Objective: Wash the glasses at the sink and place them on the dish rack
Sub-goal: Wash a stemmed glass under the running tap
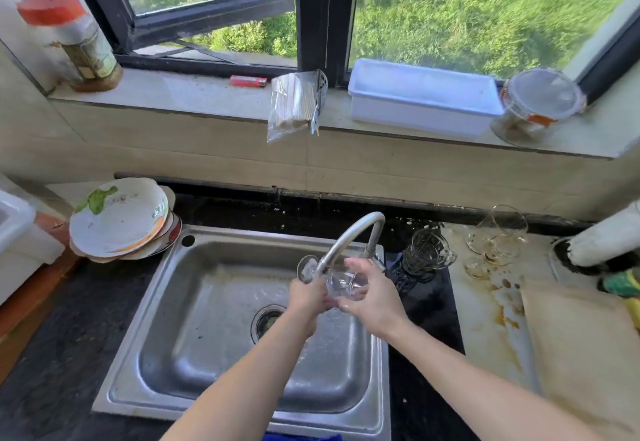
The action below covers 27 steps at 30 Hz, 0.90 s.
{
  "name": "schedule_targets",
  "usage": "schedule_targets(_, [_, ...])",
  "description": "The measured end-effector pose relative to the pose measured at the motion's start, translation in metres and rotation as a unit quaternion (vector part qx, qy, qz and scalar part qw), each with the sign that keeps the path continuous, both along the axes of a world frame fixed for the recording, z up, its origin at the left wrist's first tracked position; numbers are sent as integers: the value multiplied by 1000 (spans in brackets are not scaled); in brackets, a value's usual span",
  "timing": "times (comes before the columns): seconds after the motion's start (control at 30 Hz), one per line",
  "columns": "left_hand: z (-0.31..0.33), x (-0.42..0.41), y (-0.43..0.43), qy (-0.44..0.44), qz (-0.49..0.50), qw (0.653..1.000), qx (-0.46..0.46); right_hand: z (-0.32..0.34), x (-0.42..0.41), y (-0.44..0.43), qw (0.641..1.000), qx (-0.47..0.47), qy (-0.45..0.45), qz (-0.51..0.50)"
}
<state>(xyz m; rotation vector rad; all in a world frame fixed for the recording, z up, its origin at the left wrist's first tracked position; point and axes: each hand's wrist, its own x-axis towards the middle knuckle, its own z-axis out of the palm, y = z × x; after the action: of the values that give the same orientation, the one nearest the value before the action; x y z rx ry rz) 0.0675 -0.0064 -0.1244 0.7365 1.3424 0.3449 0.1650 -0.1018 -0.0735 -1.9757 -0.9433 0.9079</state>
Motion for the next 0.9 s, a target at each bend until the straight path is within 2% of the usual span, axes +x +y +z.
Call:
schedule_targets(0.07, [4, 3, 6, -73, 77, 990, -94, 3, 4, -12, 998, 13, -38, 48])
schedule_targets(0.13, [6, 6, 15, -95, 104, 981, -132, 1, 9, -21, 992, 33, -71, 94])
schedule_targets(0.3, [6, 16, 17, -87, 41, 986, -138, -10, 14, -30, 975, 72, -178, 109])
schedule_targets(0.37, [4, 19, 13, -64, 15, 992, -107, -10, 14, -31, 966, 81, -212, 126])
schedule_targets(0.43, [-5, 18, 16, 36, 24, 999, -7, -12, 15, -34, 960, 90, -221, 143])
schedule_targets(0.5, [-5, 12, 19, 147, 1, 984, 102, -13, 17, -36, 965, 89, -202, 144])
schedule_targets(0.57, [0, 6, 21, 200, -69, 965, 157, -11, 17, -35, 972, 92, -165, 137])
schedule_targets(0.6, [3, 3, 23, 196, -96, 961, 172, -9, 17, -34, 978, 93, -132, 130])
schedule_targets(0.73, [18, 3, 25, 71, -99, 982, 146, 2, 25, -25, 996, 51, 63, 28])
schedule_targets(0.77, [19, 3, 25, 50, -92, 985, 141, 2, 30, -21, 991, 14, 129, -16])
schedule_targets(0.83, [23, 3, 26, 21, -97, 984, 148, 4, 37, -12, 951, -94, 284, -84])
schedule_targets(0.9, [27, 0, 28, 21, -123, 979, 162, 7, 39, -9, 912, -166, 362, -93])
